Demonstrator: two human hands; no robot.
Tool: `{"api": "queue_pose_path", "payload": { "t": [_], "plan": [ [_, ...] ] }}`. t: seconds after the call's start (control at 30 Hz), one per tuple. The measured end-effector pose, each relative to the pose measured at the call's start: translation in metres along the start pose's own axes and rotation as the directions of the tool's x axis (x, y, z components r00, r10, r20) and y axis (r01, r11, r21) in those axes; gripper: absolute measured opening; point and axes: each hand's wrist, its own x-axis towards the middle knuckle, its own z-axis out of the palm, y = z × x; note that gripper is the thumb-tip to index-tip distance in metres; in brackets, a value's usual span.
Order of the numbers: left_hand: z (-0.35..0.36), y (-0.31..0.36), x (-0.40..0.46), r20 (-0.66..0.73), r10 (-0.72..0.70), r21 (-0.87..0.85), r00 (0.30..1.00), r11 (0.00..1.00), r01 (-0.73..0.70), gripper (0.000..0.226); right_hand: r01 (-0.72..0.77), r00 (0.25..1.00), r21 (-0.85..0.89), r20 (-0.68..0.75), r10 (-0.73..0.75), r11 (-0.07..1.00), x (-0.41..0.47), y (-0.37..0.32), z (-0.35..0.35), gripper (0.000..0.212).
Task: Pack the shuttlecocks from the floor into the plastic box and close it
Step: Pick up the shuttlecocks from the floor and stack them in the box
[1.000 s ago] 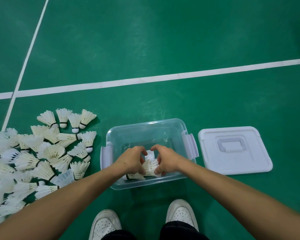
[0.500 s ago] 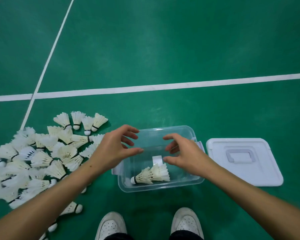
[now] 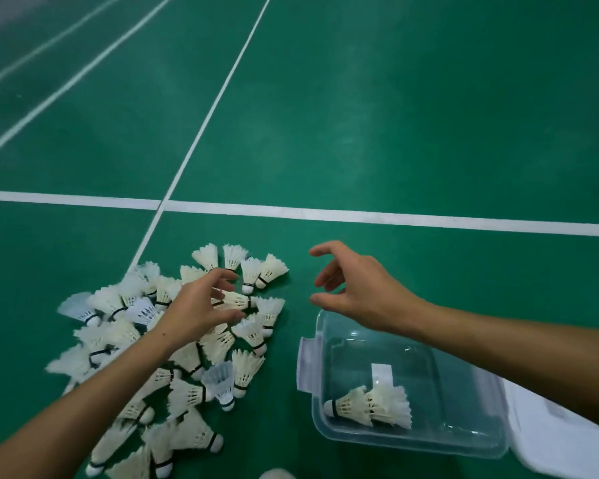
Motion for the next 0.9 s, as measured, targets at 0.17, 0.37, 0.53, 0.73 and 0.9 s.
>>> {"api": "queue_pose_path", "payload": {
  "t": [0.17,0.37,0.53,0.73,0.9],
  "plan": [
    [0.007,-0.011,0.038,0.024,0.049,0.112,0.999,0.992,-0.051,0.068,-0.016,0.998,-0.044,0.061,0.018,0.999,0.059,0.013,0.034,0.067],
    [0.007,-0.004,0.1,0.097,0.034,0.303,0.995,0.951,-0.062,0.084,-0.101,0.994,-0.09,0.03,0.105,0.991,0.121,0.05,0.071,0.068],
    [0.023,-0.019,0.101,0.229,-0.119,0.543,0.966,0.839,-0.025,0.122,-0.174,0.982,-0.141,0.045,0.182,0.975,0.16,0.074,0.098,0.08],
    [0.036,-0.039,0.103,0.229,-0.079,0.45,0.97,0.893,-0.034,0.15,-0.192,0.97,-0.059,0.139,0.199,0.98,0.178,0.09,0.119,0.084],
    [0.029,-0.036,0.125,0.326,-0.086,0.399,0.942,0.916,-0.054,0.131,-0.157,0.976,-0.028,0.148,0.159,0.987,0.182,0.095,0.119,0.077]
  ]
}}
